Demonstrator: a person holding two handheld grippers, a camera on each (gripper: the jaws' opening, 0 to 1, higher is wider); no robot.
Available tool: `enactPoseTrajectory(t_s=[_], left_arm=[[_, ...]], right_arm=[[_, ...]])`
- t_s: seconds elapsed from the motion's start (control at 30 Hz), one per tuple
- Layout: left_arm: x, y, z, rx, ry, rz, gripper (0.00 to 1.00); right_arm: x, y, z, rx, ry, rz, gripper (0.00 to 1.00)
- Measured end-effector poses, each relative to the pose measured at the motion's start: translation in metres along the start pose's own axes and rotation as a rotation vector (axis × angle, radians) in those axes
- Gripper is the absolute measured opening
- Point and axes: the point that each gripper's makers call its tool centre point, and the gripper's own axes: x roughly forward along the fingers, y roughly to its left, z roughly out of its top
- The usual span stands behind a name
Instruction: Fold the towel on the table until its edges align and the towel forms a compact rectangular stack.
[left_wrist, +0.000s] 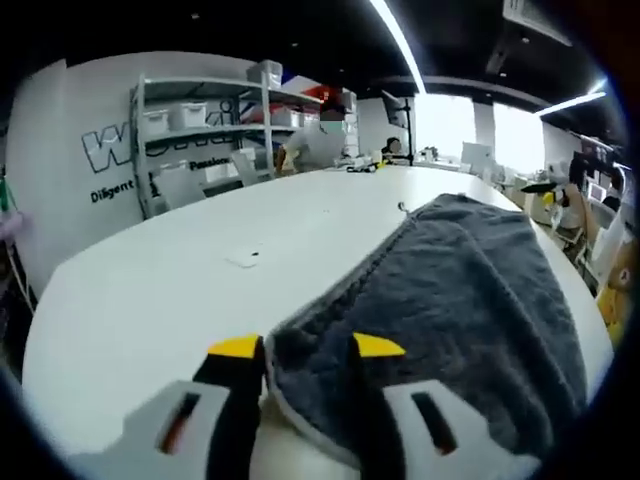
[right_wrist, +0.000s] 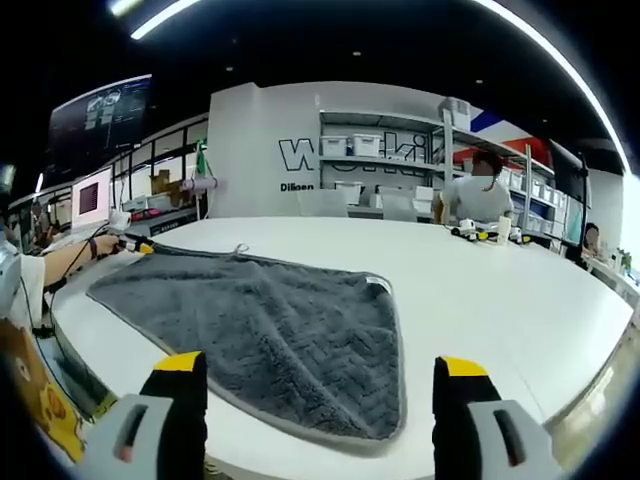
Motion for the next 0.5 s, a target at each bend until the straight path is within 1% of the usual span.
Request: enactPoseTrajectory(t_s=[0.13,0.23,0.33,0.4,0.43,0.47,0.5], left_arm=[[-0.004,-0.003,0.001,0.006,-0.006,0.012,0.13],[-0.006,-0.007,0.003,0.028,-0.017,0.028,0.05],[-0.011,-0.015,0.007,0.053,-0.021,0.032,0.04],[-0.018,-0.020,0.011,0.080,-0.034,0.038,0.04],[-0.023,-0.026,0.014,0.095,-0.044,0.037,0.04],[-0.027,-0.030,0.015,0.131,-0.042,0.042,0.04],[-0.032,-0.036,0.016,0.145,-0.045,0.043,0.04]], right_arm=[[-0.001,0.000,0.001,0.000,-0.008,0.002,0.97],[-0.001,0.000,0.000,0.001,-0.009,0.005,0.96],[-0.004,0.002,-0.001,0.002,-0.009,0.009,0.96],[-0.007,0.003,0.000,0.000,-0.013,0.013,0.96],[-0.008,0.003,0.000,-0.001,-0.016,0.013,0.96],[-0.010,0.003,0.001,-0.001,-0.019,0.014,0.96],[-0.011,0.003,0.001,-0.001,-0.020,0.014,0.96]])
